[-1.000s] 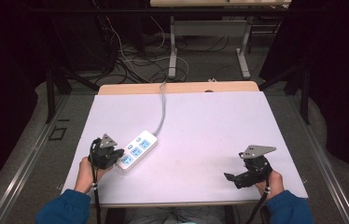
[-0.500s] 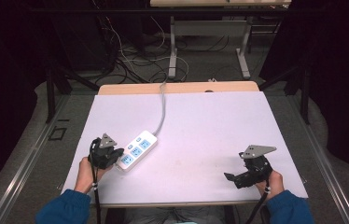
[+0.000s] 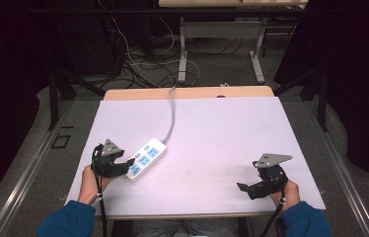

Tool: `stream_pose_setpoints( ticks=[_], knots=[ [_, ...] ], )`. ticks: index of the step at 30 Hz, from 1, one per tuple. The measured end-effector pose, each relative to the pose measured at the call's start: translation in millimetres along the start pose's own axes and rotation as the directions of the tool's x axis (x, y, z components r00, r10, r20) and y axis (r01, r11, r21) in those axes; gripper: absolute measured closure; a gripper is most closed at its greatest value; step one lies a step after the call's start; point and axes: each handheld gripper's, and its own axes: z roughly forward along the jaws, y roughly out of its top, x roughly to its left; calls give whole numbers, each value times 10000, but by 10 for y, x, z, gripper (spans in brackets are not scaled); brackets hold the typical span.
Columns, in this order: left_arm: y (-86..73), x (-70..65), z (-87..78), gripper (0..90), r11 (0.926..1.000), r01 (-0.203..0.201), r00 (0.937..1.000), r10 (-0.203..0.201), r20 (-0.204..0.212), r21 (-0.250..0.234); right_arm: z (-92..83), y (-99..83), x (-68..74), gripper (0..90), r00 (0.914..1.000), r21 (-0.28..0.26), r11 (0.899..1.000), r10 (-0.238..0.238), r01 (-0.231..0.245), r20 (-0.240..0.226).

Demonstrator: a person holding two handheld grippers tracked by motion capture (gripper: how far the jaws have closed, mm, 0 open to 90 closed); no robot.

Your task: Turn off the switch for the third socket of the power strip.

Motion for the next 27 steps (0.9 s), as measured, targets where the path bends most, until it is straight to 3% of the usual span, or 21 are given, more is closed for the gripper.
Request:
stream_pose_setpoints(
  ticks=[4,12,27],
  knots=[
    [0,5,-30,174,9998,94,9998,-97,-185,-161,-2,3,-2,30,9999,-9,9999,-104,104,10],
    [2,-2,-107,6,9993,147,9989,-162,-435,-348,-4,1,3,28,10000,-25,10000,62,-62,26],
    [-99,2,-274,3,9983,44,9986,-75,-525,-586,-16,2,3,21,10000,-34,10000,75,-75,25]
  ],
)
